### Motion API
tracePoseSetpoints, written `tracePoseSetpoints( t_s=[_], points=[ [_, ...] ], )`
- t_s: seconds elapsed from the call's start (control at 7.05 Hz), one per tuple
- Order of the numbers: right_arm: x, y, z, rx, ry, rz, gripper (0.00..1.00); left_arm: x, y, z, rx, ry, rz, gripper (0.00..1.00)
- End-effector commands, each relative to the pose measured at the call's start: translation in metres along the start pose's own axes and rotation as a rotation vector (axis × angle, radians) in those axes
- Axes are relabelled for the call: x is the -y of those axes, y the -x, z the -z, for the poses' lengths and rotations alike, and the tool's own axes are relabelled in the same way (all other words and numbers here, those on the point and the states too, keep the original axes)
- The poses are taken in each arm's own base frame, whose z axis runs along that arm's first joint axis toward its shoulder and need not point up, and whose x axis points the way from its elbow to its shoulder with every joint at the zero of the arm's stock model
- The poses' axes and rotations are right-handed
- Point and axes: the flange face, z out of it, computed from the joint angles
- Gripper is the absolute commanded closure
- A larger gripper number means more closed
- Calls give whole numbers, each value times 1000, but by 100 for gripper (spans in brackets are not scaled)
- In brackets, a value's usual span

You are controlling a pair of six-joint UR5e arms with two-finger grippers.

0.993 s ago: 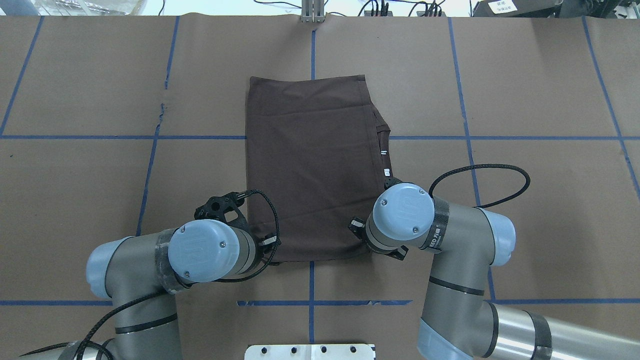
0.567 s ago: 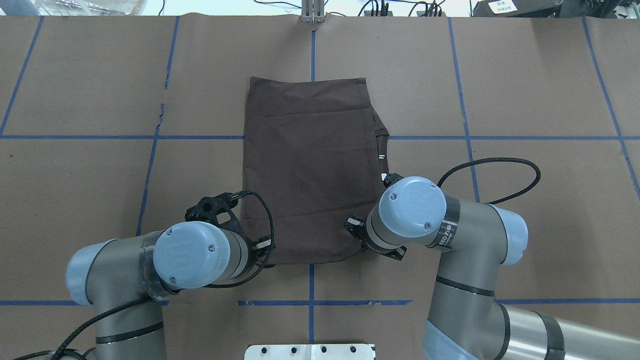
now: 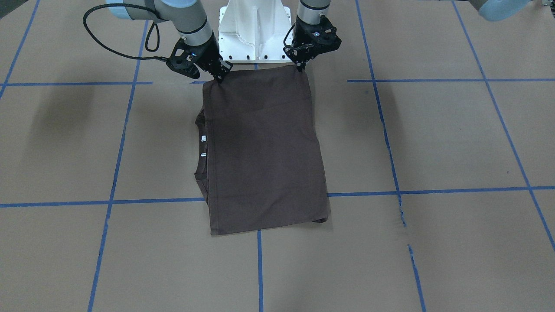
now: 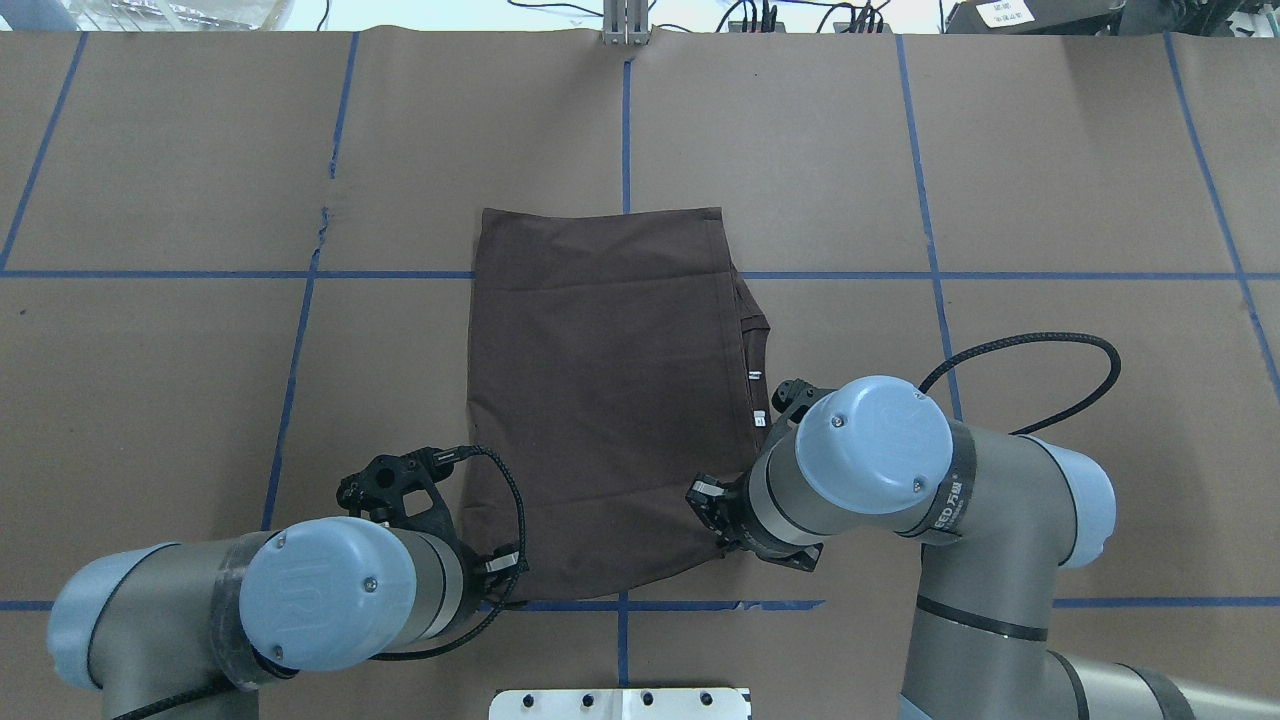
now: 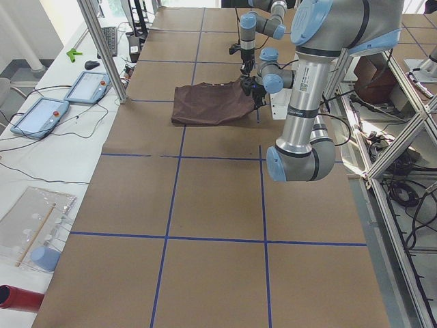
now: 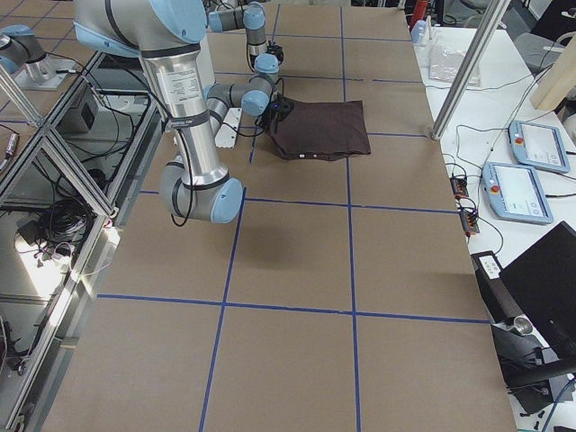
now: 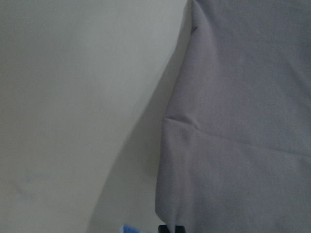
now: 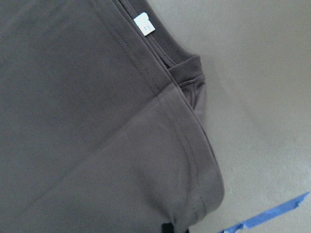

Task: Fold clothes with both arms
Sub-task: 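Lift the edge with both grippers and fold it away from the robot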

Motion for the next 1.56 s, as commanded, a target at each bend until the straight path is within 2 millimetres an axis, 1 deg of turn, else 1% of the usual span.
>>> tracePoseSetpoints(
  t_s=[0.0, 0.14, 0.28, 0.43, 0.57, 0.71, 0.85, 0.99, 1.13, 1.28, 1.42],
  points=[
    [-5, 4, 0, 10, -2, 20, 100, -9, -1, 13, -10, 37, -13, 100],
    [21, 13, 12, 44, -34, -5, 100, 3, -3, 16, -17, 28, 1, 100],
    [44, 22, 31, 100, -51, -16, 100, 29, -13, 29, -48, -6, -15, 100],
    [65, 30, 42, 117, -74, -15, 100, 58, -22, 44, -72, -31, -29, 100],
    [87, 54, 43, 115, -80, -30, 100, 89, -26, 58, -90, -45, -37, 100],
    [104, 76, 35, 114, -79, -38, 100, 120, -42, 50, -93, -84, -30, 100],
    [132, 78, 38, 128, -70, -46, 100, 150, -45, 49, -94, -122, 2, 100],
    [154, 83, 45, 131, -73, -52, 100, 168, -45, 47, -101, -134, 2, 100],
    [165, 95, 43, 124, -79, -55, 100, 188, -50, 34, -110, -152, 16, 100],
    [170, 116, 36, 116, -83, -62, 100, 201, -55, 15, -116, -160, 22, 100],
    [173, 130, 32, 110, -85, -66, 100, 206, -57, 2, -123, -162, 20, 100]
  ],
)
